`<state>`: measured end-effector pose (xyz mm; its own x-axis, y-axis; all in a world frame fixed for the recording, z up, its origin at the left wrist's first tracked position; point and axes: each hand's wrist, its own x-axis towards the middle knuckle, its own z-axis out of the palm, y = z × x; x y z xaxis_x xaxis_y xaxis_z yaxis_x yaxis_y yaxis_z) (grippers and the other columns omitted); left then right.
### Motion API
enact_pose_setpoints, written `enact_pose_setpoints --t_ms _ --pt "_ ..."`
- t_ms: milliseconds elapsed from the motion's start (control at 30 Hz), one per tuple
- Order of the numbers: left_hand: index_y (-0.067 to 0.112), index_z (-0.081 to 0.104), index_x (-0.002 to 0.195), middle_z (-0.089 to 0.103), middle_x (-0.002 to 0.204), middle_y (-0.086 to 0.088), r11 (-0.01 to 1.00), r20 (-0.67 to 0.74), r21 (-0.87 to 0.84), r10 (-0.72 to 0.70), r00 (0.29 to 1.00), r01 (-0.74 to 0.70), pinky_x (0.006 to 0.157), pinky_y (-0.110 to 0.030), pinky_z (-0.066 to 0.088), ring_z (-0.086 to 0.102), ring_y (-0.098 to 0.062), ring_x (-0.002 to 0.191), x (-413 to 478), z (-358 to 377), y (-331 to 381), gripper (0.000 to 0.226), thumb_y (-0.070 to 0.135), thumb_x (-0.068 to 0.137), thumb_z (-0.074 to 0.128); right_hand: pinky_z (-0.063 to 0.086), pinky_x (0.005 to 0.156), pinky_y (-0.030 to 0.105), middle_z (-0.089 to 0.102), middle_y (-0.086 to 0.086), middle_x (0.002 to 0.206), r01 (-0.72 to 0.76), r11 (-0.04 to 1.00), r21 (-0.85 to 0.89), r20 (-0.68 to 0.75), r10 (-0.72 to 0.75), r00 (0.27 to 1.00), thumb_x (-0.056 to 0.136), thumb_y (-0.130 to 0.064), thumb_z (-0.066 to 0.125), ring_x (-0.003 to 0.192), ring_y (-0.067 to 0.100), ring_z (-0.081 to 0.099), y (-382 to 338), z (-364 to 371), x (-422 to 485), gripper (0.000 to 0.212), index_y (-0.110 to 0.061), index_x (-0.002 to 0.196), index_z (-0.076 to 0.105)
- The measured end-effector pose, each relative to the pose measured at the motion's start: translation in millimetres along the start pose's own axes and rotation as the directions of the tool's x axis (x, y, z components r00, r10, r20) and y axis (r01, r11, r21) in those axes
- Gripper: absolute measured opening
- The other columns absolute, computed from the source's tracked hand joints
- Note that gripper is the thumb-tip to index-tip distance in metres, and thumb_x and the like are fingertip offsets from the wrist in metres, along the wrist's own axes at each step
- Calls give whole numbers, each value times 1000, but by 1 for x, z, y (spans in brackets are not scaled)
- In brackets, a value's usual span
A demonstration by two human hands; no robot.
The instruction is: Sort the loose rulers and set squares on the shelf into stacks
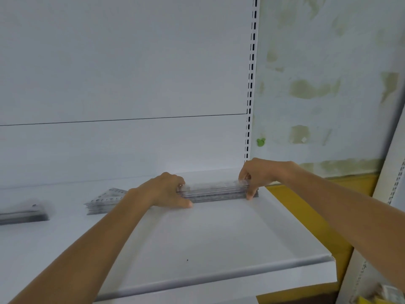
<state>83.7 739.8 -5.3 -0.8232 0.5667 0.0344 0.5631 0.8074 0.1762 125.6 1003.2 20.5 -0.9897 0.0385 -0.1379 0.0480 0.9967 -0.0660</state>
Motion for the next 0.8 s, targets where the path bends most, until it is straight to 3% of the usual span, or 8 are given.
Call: enact_pose_setpoints --t_ms 67,167,267,333,533,600,733,800 --pt "27 38 133 51 124 -1 995 -2 -93 -29 1000 29 89 -30 43 52 -19 108 -1 2 -1 67 54 77 64 44 73 23 55 -7 92 13 1000 -21 19 -13 1000 67 -31 81 83 11 53 -2 3 0 36 -25 96 60" --pt "26 40 135 53 120 2 991 -4 -137 -15 1000 14 87 -24 39 52 -17 111 1 1 0 66 51 79 64 40 94 28 51 -1 129 28 999 -34 66 -26 997 67 -35 80 117 19 49 -6 -1 -4 75 -19 132 47" --pt "21 60 101 54 90 3 995 21 -104 13 1000 -11 70 -19 37 53 -8 86 3 -5 -1 39 52 78 64 37 94 26 52 -4 133 35 999 -24 79 -33 996 65 -42 81 120 17 49 -8 -6 -4 77 -19 132 49" --pt "17 53 78 48 74 5 995 14 -93 27 1000 -25 58 -17 32 43 -3 67 3 -8 0 32 46 79 66 40 91 25 56 -4 130 41 998 -39 56 -39 998 65 -40 81 116 15 52 -9 -7 -4 73 -18 129 53" --pt "2 60 93 60 97 -7 993 -58 -109 33 998 -39 55 -12 28 57 -24 94 6 -3 -2 42 38 75 73 48 91 32 61 -3 123 65 998 -9 35 -65 997 62 -36 83 104 17 58 -9 -3 0 64 -18 120 61" --pt "5 59 84 59 88 -5 994 -70 -103 41 997 -48 54 -12 28 56 -26 87 8 -2 -4 37 37 74 73 49 87 31 64 -4 115 85 996 -13 19 -85 996 63 -34 83 97 16 58 -9 -3 -2 58 -18 115 64" --pt "22 53 82 46 71 12 997 -61 -57 52 997 -55 56 -16 31 44 -8 67 9 0 -4 26 40 76 71 48 75 30 56 -16 69 111 994 -1 -10 -111 994 63 -32 84 75 12 52 -7 -1 -2 26 -32 64 58" --pt "23 56 88 48 79 10 997 -54 -54 56 997 -58 61 -19 33 46 -10 74 10 0 -5 26 41 76 70 48 80 30 66 -9 90 109 994 -17 -2 -109 994 65 -32 83 85 14 53 -10 -2 -4 30 -26 90 69"
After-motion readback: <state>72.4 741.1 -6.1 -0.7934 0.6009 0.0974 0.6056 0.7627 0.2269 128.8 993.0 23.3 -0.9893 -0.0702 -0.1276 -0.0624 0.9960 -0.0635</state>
